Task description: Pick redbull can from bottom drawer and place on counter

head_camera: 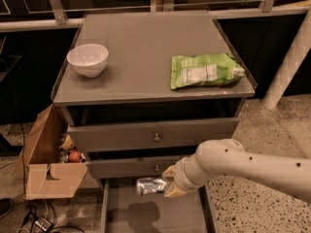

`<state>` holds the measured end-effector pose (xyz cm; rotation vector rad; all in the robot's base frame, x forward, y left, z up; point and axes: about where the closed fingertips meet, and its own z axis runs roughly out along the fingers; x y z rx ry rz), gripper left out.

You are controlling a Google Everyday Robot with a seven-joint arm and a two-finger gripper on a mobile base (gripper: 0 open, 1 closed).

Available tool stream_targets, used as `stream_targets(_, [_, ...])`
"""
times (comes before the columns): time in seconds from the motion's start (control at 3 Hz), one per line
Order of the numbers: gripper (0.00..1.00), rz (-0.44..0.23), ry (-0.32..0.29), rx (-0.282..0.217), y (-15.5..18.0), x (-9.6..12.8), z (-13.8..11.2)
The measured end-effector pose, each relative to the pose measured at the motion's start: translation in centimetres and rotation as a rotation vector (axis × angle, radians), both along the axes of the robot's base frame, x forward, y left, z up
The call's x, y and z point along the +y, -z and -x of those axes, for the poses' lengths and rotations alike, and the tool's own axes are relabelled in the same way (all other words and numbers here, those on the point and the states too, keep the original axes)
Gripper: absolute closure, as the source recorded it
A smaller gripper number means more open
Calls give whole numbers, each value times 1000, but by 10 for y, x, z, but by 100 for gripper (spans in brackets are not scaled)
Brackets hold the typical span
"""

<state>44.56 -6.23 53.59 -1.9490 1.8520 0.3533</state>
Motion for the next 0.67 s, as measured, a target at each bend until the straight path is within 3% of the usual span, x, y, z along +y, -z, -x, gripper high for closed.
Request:
stream_targets(0.33, [100,1,0,-6,-3,0,-1])
stream_targets(0.67, [100,0,-7,-45,-26,3,-6])
